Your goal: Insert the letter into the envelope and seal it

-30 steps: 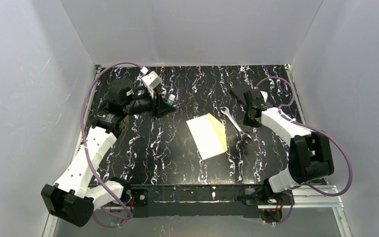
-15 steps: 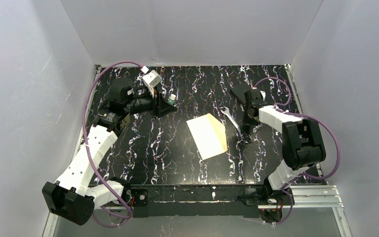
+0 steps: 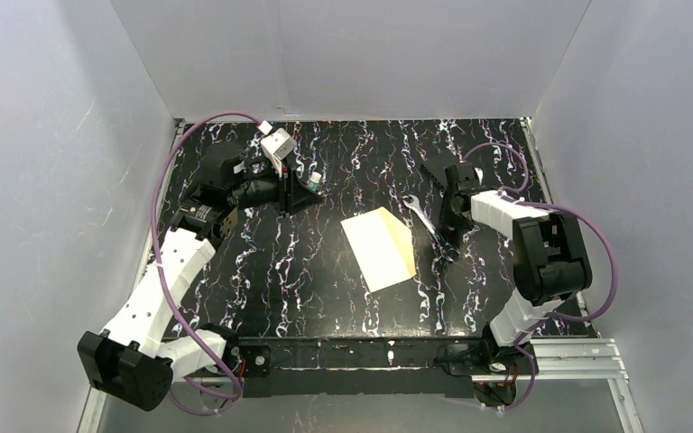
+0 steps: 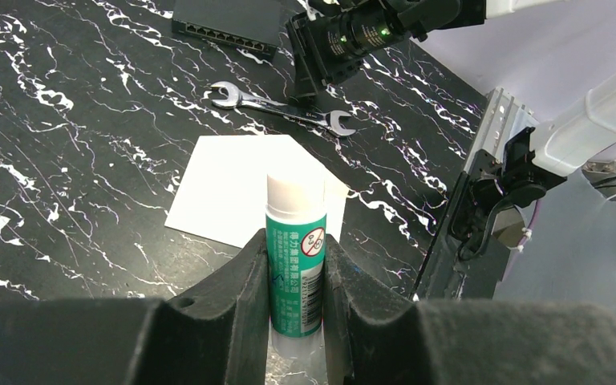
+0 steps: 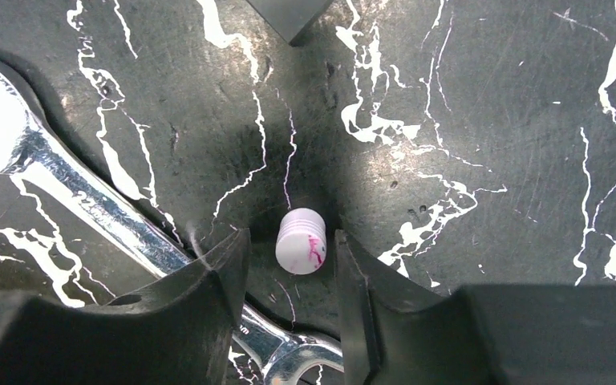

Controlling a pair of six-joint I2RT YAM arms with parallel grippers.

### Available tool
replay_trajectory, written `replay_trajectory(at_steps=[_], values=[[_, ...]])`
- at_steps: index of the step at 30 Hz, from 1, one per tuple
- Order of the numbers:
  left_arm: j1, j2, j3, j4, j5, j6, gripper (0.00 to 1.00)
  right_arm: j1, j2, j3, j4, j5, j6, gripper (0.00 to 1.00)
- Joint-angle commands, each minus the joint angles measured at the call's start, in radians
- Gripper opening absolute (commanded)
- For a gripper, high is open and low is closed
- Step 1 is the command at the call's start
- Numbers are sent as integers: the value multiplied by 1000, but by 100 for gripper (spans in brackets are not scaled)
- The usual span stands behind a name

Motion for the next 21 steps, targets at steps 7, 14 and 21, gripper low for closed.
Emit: replay_trajectory(at_steps=[7,14,21], values=[[1,-27,42,65,16,-53,0,-2,-105,146,-149,-40,20,62],[0,-2,117,179,-311,-578,0,7,-355,121,15,-446,87,65],[-2,14,63,191,-484,-1184,0,318,-525,104,374,-389,135,72]])
